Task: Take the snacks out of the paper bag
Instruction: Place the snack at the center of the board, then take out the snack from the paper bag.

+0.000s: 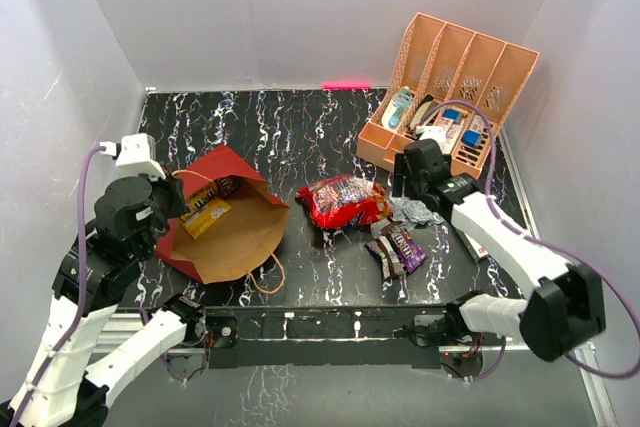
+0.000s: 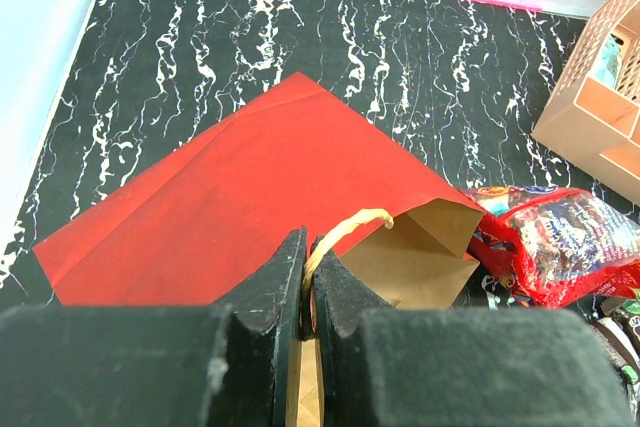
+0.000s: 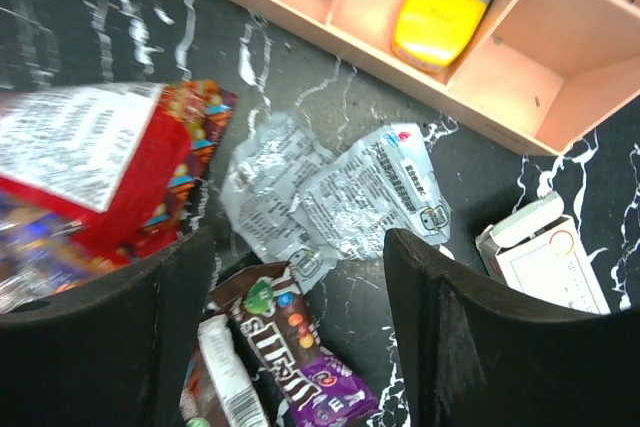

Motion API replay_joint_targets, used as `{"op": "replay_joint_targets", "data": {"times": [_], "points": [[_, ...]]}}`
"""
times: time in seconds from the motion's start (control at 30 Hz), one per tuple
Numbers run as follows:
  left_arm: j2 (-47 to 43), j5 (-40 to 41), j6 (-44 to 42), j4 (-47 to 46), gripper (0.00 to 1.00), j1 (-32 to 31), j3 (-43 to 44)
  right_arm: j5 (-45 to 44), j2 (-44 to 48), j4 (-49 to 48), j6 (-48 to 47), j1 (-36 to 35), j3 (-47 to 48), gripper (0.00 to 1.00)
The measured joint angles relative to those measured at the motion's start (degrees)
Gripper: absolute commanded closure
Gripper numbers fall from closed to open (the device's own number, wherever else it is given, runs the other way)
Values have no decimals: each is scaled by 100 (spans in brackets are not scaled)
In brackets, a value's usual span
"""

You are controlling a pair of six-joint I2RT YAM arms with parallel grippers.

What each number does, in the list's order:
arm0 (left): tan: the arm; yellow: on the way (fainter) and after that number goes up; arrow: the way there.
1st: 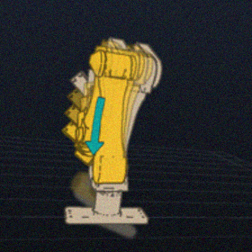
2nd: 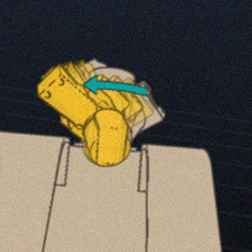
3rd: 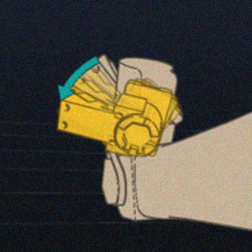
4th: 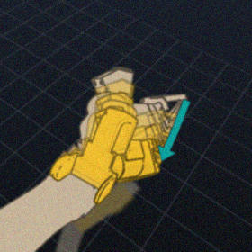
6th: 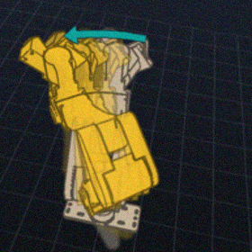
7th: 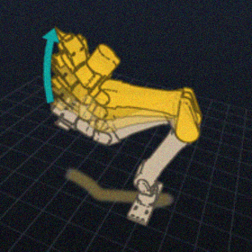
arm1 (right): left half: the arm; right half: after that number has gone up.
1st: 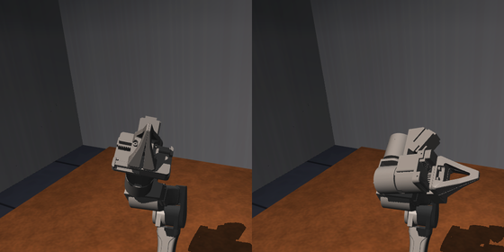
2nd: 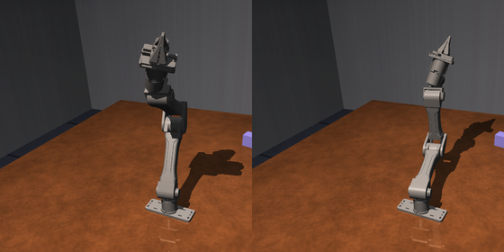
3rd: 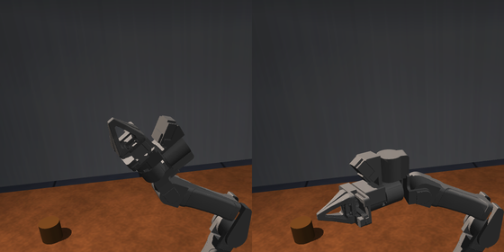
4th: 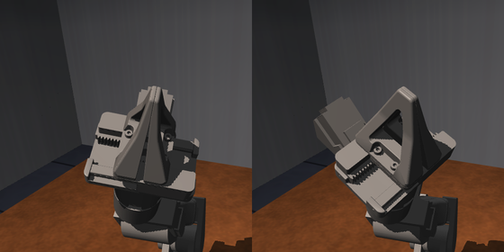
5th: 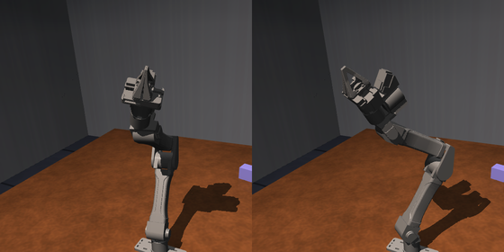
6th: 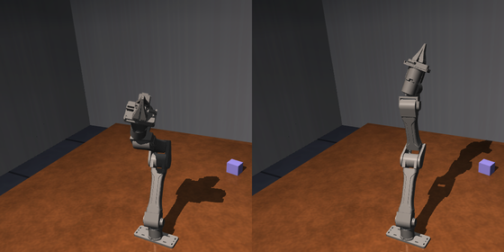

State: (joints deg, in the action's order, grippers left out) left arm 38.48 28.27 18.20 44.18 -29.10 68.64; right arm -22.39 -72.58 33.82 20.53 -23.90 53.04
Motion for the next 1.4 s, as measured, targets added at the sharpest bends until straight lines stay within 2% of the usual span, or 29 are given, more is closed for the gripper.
{"op": "replay_joint_targets", "data": {"times": [0.07,0.13,0.3,0.53,0.63,0.7,0.8,1.0,1.1,1.2,1.33,1.4], "points": [[-9,0,-2,-2,95,0,0,164,448,-24,-101,0,2,27],[-33,-11,-2,-4,97,0,0,463,844,-92,-199,2,0,22],[-101,-44,0,-26,100,0,-9,1429,1456,-457,-317,2,-122,22],[-144,-42,0,-42,100,0,-11,2959,1460,-1040,-229,-87,-153,23],[-157,-44,4,-42,100,0,-15,3147,1329,-1510,-131,-597,-153,23],[-157,-44,11,-42,100,0,-22,3010,1172,-1856,-103,-1281,-151,23],[-157,-72,37,-39,100,0,-39,2741,715,-2485,-122,-2498,-94,22],[-153,-199,46,-35,100,0,-42,1816,-931,-3585,-560,-3950,487,17],[-149,-258,44,-37,100,0,-44,1333,-1742,-4319,-1073,-4356,761,18],[-144,-348,42,-37,100,0,-44,1213,-2409,-5202,-1668,-4603,793,19],[-144,-452,33,-42,100,0,-44,1180,-3331,-6636,-2549,-4631,859,20],[-146,-522,26,-48,100,0,-44,1040,-3974,-7112,-2879,-4610,1178,21]]}}
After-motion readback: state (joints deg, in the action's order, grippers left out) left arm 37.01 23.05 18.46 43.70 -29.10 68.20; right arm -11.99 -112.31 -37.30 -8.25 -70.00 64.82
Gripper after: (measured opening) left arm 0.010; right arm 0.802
